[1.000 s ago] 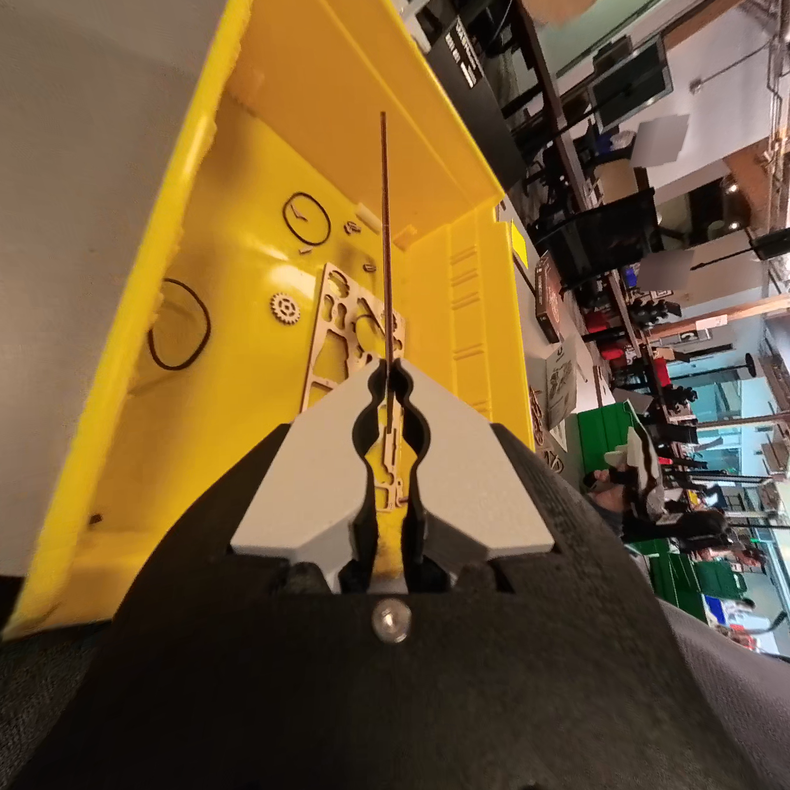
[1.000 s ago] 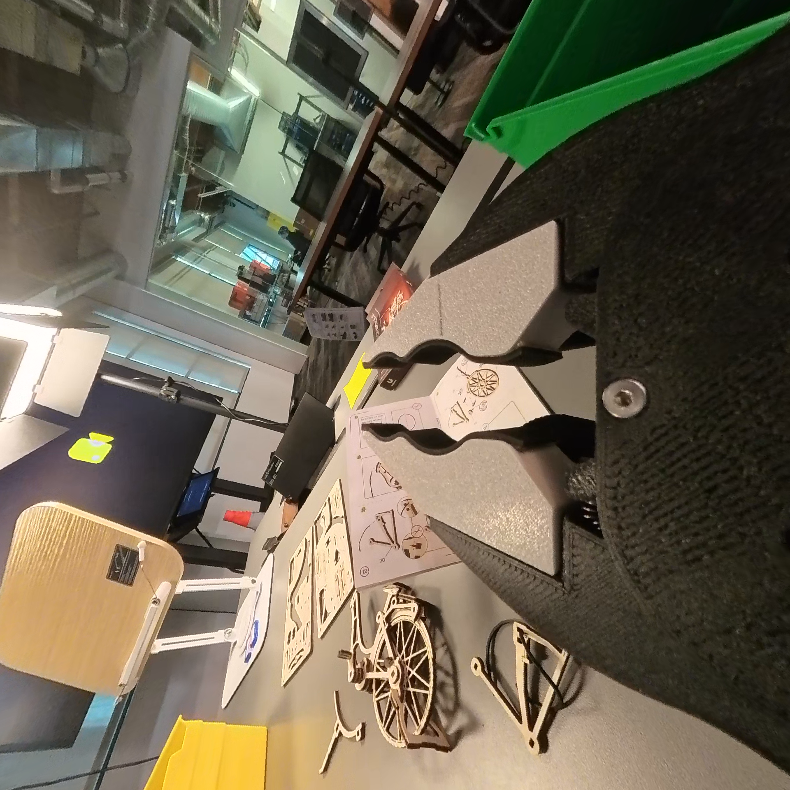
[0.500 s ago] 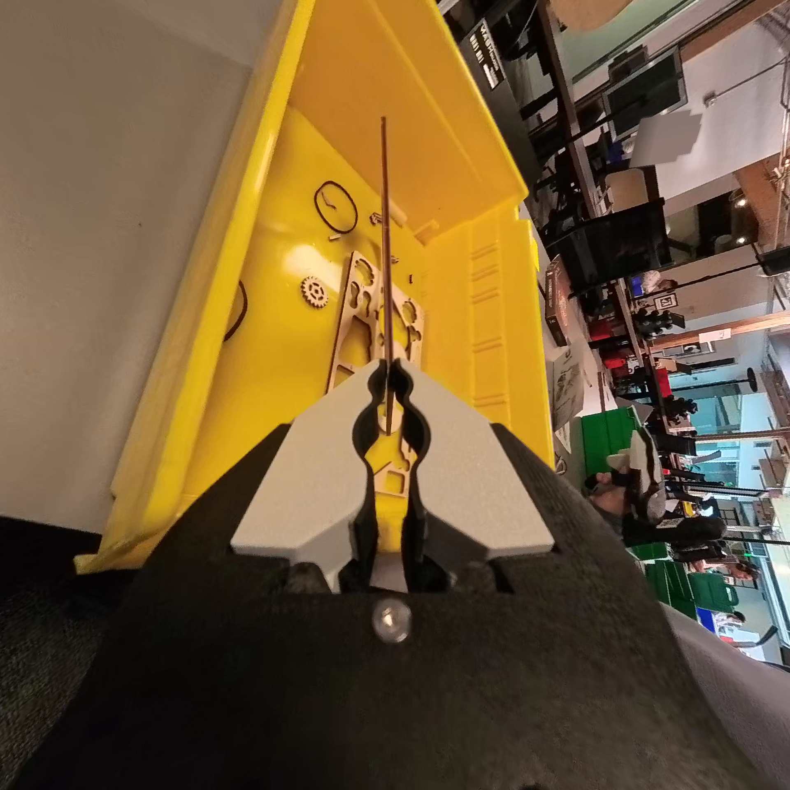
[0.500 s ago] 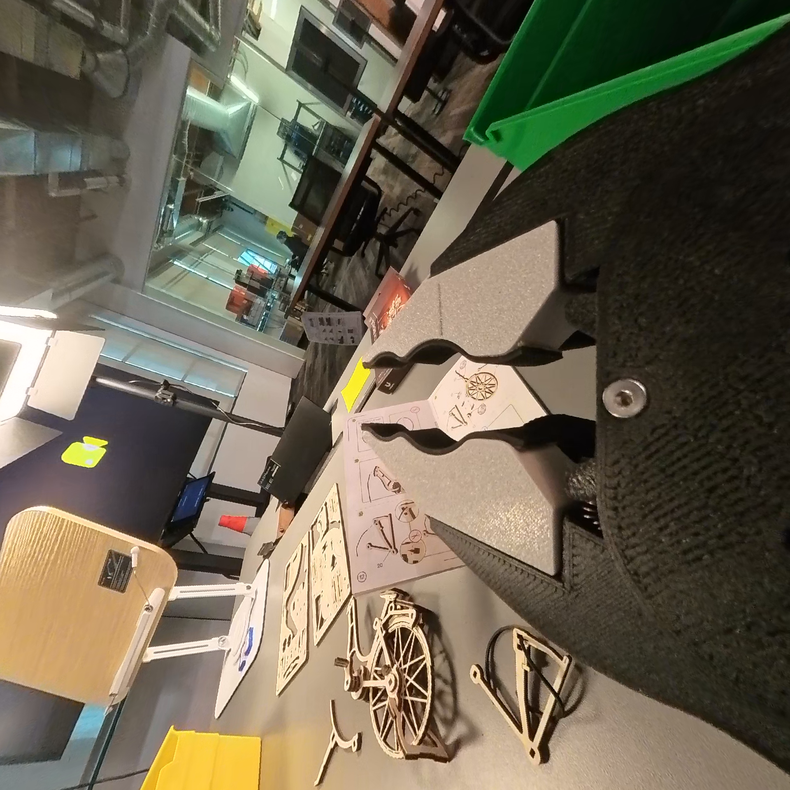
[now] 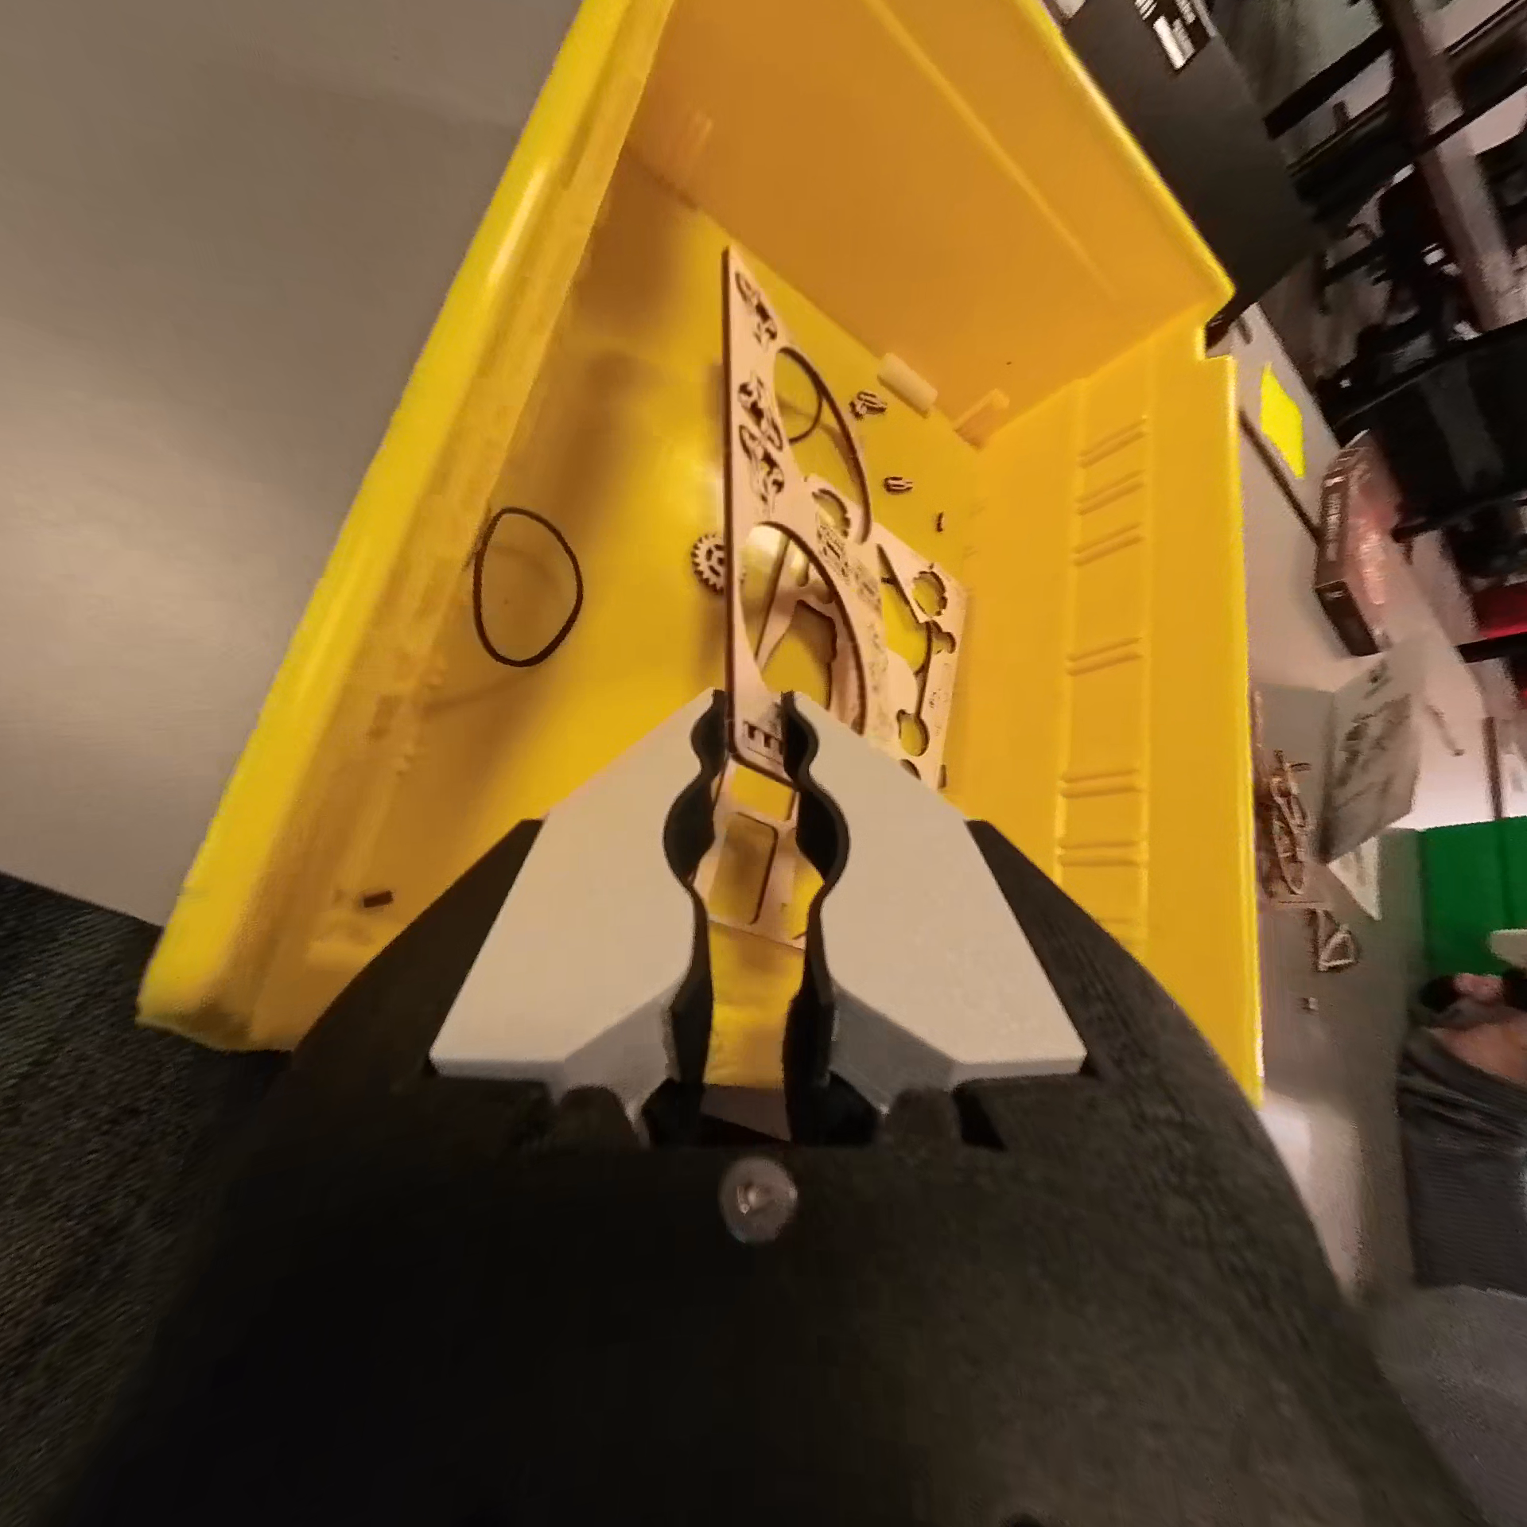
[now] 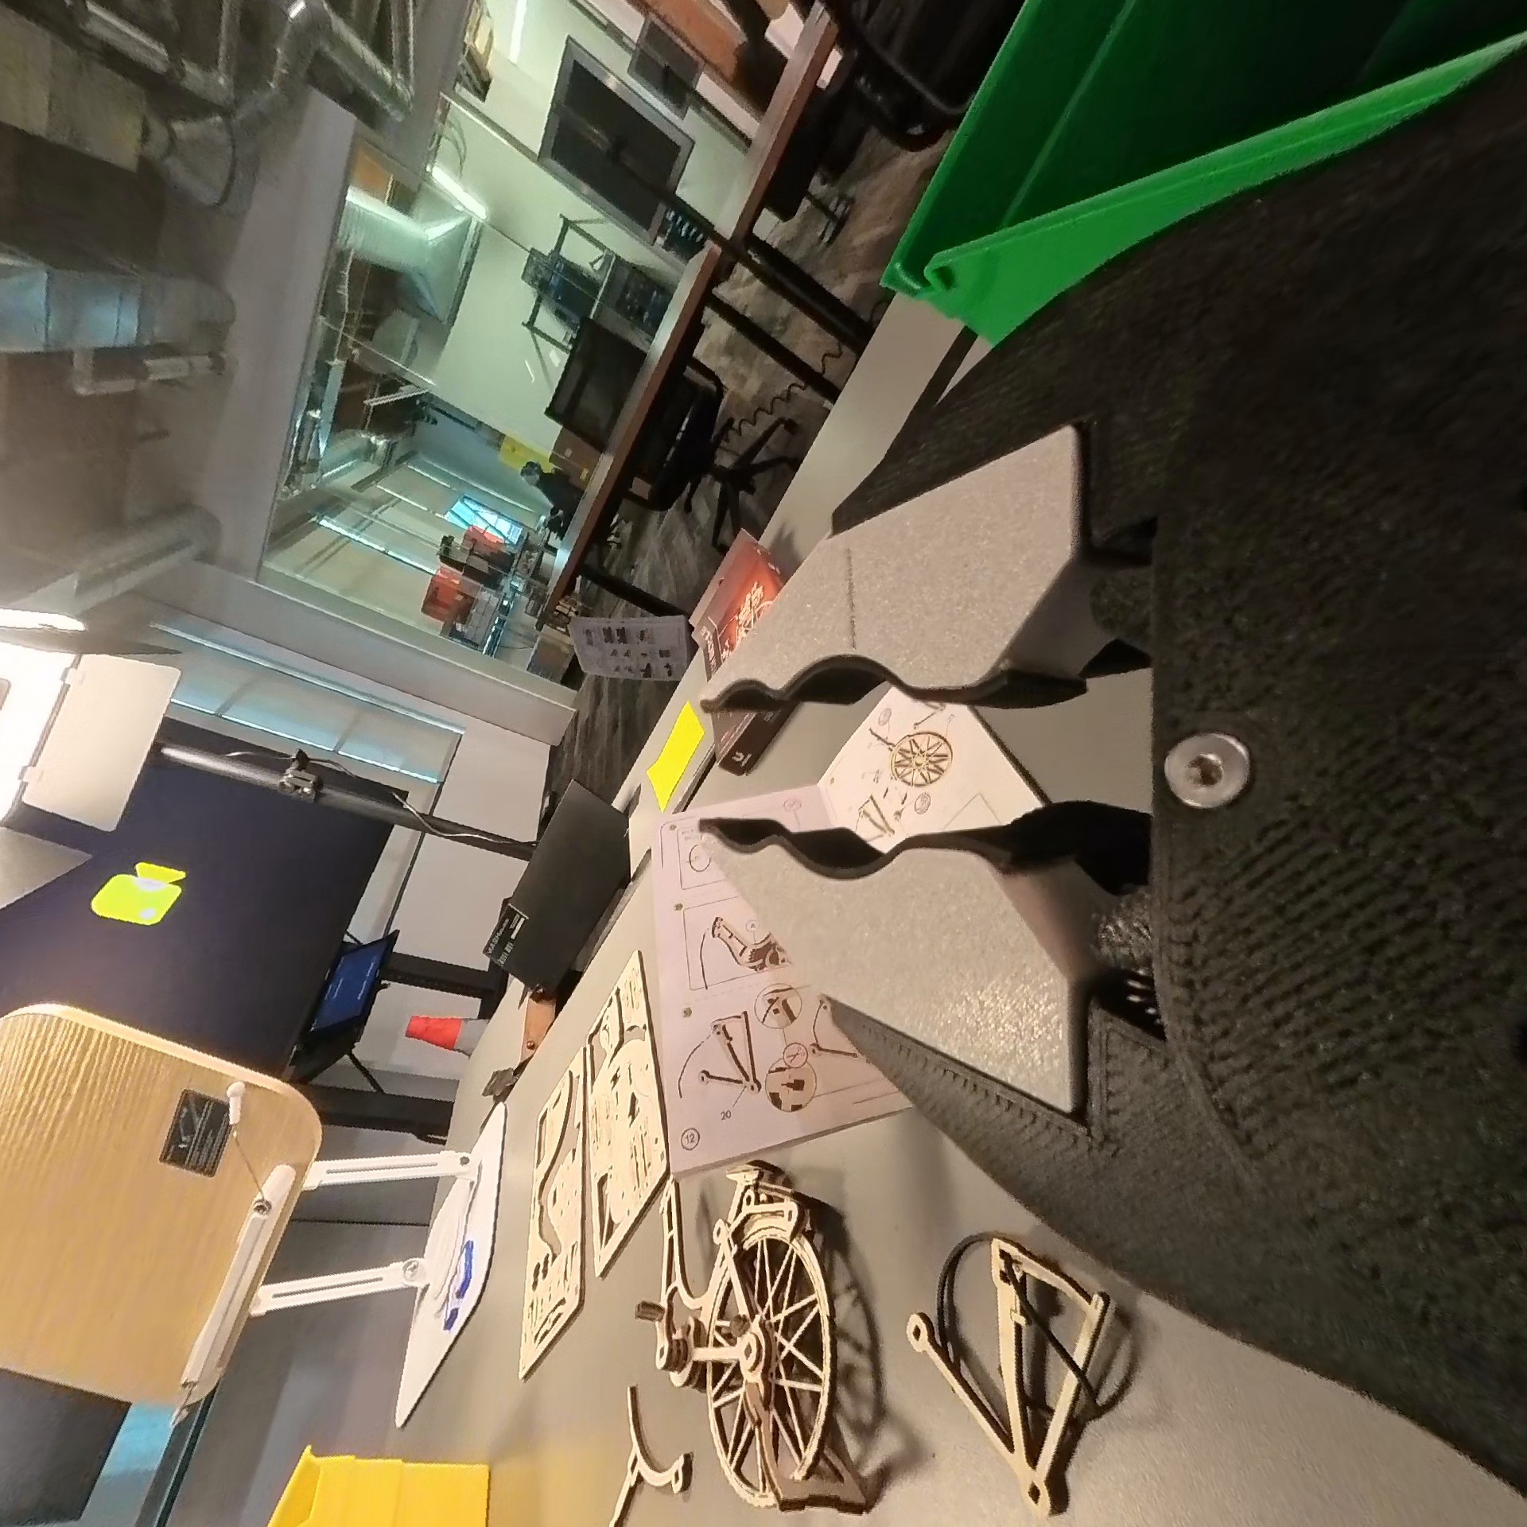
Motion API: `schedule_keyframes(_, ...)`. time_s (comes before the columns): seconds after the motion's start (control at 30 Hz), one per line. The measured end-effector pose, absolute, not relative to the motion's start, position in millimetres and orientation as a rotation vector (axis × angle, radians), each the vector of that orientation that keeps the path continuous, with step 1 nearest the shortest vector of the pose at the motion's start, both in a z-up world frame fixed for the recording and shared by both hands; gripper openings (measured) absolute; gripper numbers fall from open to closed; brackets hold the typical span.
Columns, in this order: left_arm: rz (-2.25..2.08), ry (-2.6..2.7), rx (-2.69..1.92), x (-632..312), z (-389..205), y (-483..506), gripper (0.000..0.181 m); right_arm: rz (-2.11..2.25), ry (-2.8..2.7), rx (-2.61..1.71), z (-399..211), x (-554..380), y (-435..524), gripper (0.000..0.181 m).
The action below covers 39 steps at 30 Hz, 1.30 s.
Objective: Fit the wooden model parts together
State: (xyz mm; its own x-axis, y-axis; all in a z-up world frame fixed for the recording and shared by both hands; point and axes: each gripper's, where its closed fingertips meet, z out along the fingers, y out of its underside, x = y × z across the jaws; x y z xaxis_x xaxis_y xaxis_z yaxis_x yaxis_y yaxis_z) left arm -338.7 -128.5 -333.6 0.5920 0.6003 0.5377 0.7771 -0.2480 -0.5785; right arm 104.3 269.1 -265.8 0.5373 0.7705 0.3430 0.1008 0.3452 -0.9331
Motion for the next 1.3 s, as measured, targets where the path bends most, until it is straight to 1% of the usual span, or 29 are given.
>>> schedule_keyframes(0.13,-0.140,-1.096,-1.990,-343.5,-333.7,-129.3,0.026,0.505,-0.920,-1.164,-266.2,106.2,271.8,0.023)
schedule_keyframes(0.3,-0.010,-1.040,-1.981,-349.4,-323.8,-129.0,0.027,0.453,-0.898,-1.173,-266.0,110.7,276.6,0.023)
schedule_keyframes(0.47,0.155,-0.893,-1.825,-349.7,-278.6,-127.7,0.030,0.361,-0.876,-1.186,-266.5,115.9,282.8,0.023)
schedule_keyframes(0.7,0.263,-0.686,-1.612,-338.3,-214.3,-120.7,0.038,0.246,-0.809,-1.255,-270.3,128.0,298.1,0.023)
schedule_keyframes(0.83,0.189,-0.473,-1.477,-294.6,-175.8,-93.2,0.038,0.164,-0.807,-1.280,-274.0,130.9,302.9,0.024)
schedule_keyframes(0.93,0.056,-0.189,-1.426,-219.9,-159.3,-60.2,0.040,0.110,-0.822,-1.298,-278.4,130.5,305.9,0.024)
schedule_keyframes(1.0,-0.066,0.031,-1.461,-160.2,-166.0,-37.7,0.050,0.090,-0.820,-1.311,-280.1,131.4,308.0,0.024)
schedule_keyframes(1.07,-0.362,0.223,-1.439,-92.9,-175.4,-26.8,0.043,0.087,-0.812,-1.316,-280.1,132.9,309.0,0.024)
schedule_keyframes(1.1,-0.513,0.297,-1.451,-66.5,-185.6,-23.9,0.043,0.089,-0.806,-1.316,-279.7,133.7,309.2,0.024)
schedule_keyframes(1.13,-0.566,0.319,-1.519,-56.1,-203.7,-15.2,0.045,0.093,-0.799,-1.317,-279.2,134.6,309.4,0.024)
schedule_keyframes(1.3,-0.313,0.164,-1.859,-82.8,-295.6,29.6,0.053,0.134,-0.775,-1.319,-277.2,136.9,309.0,0.024)
